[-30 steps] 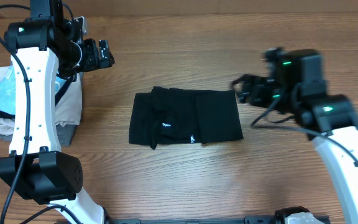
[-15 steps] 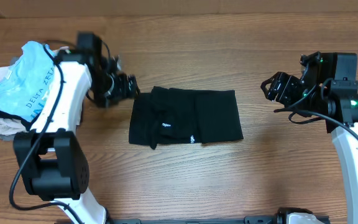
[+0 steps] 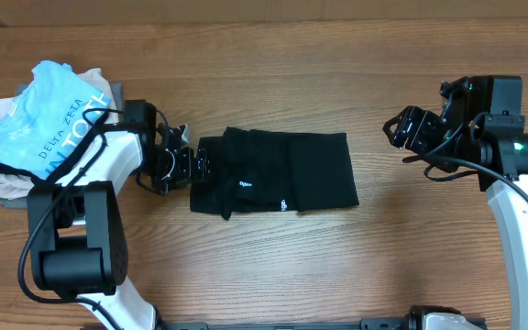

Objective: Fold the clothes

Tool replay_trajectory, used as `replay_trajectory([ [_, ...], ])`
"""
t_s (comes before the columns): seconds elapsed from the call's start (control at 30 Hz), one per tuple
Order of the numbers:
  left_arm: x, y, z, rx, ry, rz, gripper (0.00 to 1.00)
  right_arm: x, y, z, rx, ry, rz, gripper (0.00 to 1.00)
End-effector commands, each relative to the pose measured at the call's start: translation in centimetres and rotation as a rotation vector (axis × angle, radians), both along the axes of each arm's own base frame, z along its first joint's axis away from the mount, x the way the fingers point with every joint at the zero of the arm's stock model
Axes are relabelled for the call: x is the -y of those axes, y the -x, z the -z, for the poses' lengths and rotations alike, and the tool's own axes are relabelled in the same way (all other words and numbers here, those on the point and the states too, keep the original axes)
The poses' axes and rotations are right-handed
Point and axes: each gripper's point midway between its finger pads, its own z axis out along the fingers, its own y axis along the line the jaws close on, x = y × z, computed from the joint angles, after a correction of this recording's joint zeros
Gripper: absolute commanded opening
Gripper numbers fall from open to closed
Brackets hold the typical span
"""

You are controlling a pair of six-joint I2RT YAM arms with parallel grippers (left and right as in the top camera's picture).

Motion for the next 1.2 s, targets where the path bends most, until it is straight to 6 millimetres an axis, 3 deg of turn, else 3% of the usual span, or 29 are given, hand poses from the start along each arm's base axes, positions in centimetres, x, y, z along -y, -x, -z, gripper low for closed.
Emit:
replay_trajectory([
  [0.0, -0.1, 1.0, 1.8, -0.010, 0.018, 0.014, 1.00, -0.1, -0.1, -0.3, 0.009, -0.006, -0.002, 0.81],
  [0.07, 0.1, 1.0, 2.4, -0.007, 0.042, 0.022, 1.00, -0.1, 0.0, -0.3, 0.006, -0.006, -0.002, 0.81],
  [0.27, 3.8, 1.5, 4.2, -0.034, 0.256, 0.090, 1.00, -0.1, 0.0, -0.3, 0.006, -0.006, -0.002, 0.81],
  [0.4, 5.4, 2.9, 6.4, -0.099, 0.267, 0.132, 0.92, -0.1, 0.0, -0.3, 0.006, -0.006, -0.002, 0.81],
  [0.5, 5.7, 3.4, 7.0, -0.122, 0.268, 0.138, 0.84, -0.1, 0.0, -0.3, 0.006, -0.006, -0.002, 0.81],
  [0.63, 5.6, 3.2, 6.8, -0.124, 0.276, 0.121, 0.83, 0.0, -0.1, -0.3, 0.011, -0.006, -0.002, 0.81],
  [0.73, 4.7, 4.6, 7.3, -0.197, 0.211, 0.119, 0.75, -0.1, -0.2, -0.4, 0.013, -0.006, -0.002, 0.81],
  [0.83, 3.1, 5.8, 8.0, -0.257, 0.124, 0.112, 0.74, 0.0, -0.1, -0.3, 0.009, -0.006, -0.002, 0.81],
  [0.87, 2.3, 6.1, 8.2, -0.275, 0.096, 0.103, 0.75, 0.0, -0.1, -0.3, 0.010, -0.005, -0.002, 0.81],
  [1.0, 0.0, 6.1, 8.2, -0.309, 0.085, 0.024, 0.96, 0.0, -0.1, -0.3, 0.010, -0.005, -0.002, 0.81],
  [1.17, -0.7, 6.3, 7.4, -0.301, 0.158, 0.009, 1.00, 0.0, -0.3, -0.5, 0.021, -0.005, -0.002, 0.81],
])
